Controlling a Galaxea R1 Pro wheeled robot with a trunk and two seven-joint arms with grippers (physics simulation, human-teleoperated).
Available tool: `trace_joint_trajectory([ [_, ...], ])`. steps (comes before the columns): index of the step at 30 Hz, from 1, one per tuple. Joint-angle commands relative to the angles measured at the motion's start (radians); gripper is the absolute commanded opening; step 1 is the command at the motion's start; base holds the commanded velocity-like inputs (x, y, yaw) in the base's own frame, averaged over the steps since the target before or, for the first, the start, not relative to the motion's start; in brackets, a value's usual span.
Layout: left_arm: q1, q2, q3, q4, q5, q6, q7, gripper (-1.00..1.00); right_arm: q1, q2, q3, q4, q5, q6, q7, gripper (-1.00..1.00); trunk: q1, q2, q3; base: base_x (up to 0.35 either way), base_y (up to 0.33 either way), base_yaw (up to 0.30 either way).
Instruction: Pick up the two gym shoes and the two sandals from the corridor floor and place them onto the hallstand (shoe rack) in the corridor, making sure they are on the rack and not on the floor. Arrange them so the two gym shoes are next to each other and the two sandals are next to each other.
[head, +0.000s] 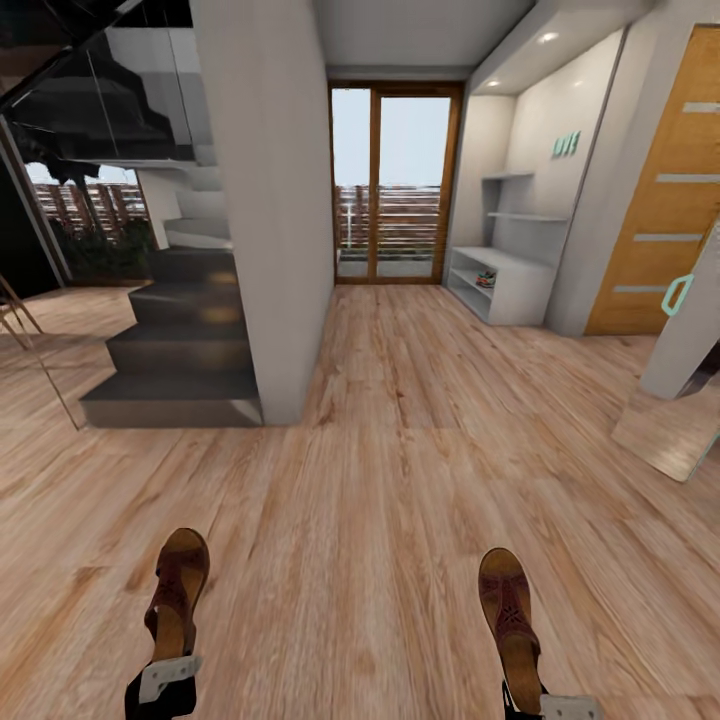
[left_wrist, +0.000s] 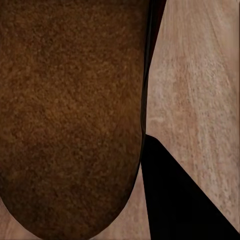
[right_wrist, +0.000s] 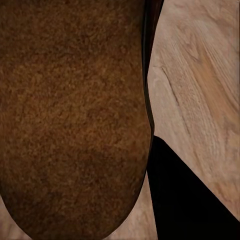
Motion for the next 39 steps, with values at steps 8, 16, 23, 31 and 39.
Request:
trace_joint_trajectory([
  [8, -0.001, -0.001, 0.007, 0.001, -0.002, -0.002, -0.01, -1.0, 0.0, 0.0, 0.009, 0.001, -0.008, -0.001, -0.006, -1.0, -0.028, 0.05, 0.029, 0.0, 0.0, 0.0],
  [16, -0.001, -0.001, 0.007, 0.001, -0.001, -0.002, -0.01, -1.0, 0.0, 0.0, 0.009, -0.002, -0.009, -0.002, -0.007, -1.0, -0.047, 0.085, 0.045, 0.0, 0.0, 0.0],
  [23, -0.001, 0.0, 0.008, 0.001, 0.001, -0.003, -0.01, -1.0, 0.0, 0.0, 0.009, -0.002, -0.01, -0.002, -0.007, -1.0, -0.047, 0.085, 0.045, 0.0, 0.0, -0.149],
  [31, -0.001, -0.001, 0.007, 0.001, 0.001, -0.003, -0.01, -1.0, 0.0, 0.001, 0.009, -0.002, -0.01, -0.003, -0.008, -1.0, -0.047, 0.085, 0.045, 0.108, 0.0, -0.222],
  [39, -0.001, -0.001, 0.007, 0.001, 0.001, -0.003, -0.01, -1.0, 0.0, 0.0, 0.009, -0.012, -0.011, -0.004, -0.01, -1.0, -0.047, 0.085, 0.045, 0.325, 0.0, -0.023],
])
